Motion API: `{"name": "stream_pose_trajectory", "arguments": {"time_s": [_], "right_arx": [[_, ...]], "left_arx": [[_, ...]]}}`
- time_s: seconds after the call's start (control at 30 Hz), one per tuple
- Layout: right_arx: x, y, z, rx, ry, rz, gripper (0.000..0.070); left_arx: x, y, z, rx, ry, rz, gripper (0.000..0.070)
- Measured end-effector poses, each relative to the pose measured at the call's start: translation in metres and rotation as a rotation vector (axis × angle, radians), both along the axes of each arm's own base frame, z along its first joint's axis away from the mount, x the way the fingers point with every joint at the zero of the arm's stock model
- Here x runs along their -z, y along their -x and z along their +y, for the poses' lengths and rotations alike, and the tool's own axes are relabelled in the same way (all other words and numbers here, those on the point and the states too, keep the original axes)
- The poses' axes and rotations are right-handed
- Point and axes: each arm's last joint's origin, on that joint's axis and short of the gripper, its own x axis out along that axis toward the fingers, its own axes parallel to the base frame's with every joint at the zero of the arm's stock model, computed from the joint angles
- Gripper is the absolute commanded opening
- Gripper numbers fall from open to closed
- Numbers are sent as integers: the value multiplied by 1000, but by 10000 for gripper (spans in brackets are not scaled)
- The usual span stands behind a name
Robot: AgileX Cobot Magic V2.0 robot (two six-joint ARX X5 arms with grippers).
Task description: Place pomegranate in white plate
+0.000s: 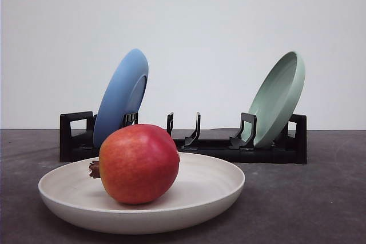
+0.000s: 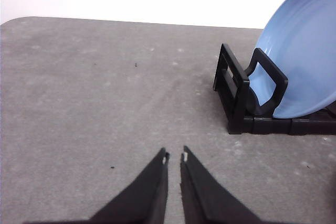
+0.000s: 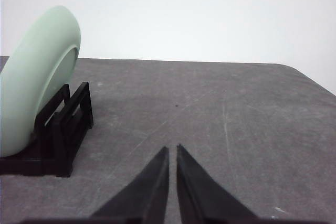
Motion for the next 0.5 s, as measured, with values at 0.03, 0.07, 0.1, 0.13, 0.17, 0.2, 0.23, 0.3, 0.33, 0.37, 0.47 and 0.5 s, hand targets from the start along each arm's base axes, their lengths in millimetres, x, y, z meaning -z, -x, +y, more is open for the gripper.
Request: {"name": "stream_pose_trajectory", "arguments": {"time_s": [0.03,0.07,0.1,0.13,0.17,0.2,0.23,0.3,0.33,0.37,0.47,0.5], "right_arx": [[0,0,0,0,0,0,22],[0,0,0,0,0,0,22],[0,0,0,0,0,0,22],[0,0,0,0,0,0,22],[0,0,0,0,0,0,22],[0,0,0,0,0,0,22],[0,0,0,0,0,0,22],[0,0,0,0,0,0,22],[0,0,0,0,0,0,22],[0,0,0,0,0,0,22],[0,0,0,0,0,0,22],[0,0,0,0,0,0,22]], "left_arx": [[0,0,0,0,0,0,25],[0,0,0,0,0,0,25],[0,0,0,0,0,0,25],[0,0,0,0,0,0,25],[0,0,0,0,0,0,25],[0,0,0,0,0,0,25],[0,0,0,0,0,0,25],[0,0,0,0,0,0,25],[0,0,0,0,0,0,25],[0,0,0,0,0,0,25],[0,0,0,0,0,0,25],[0,0,0,0,0,0,25]]}}
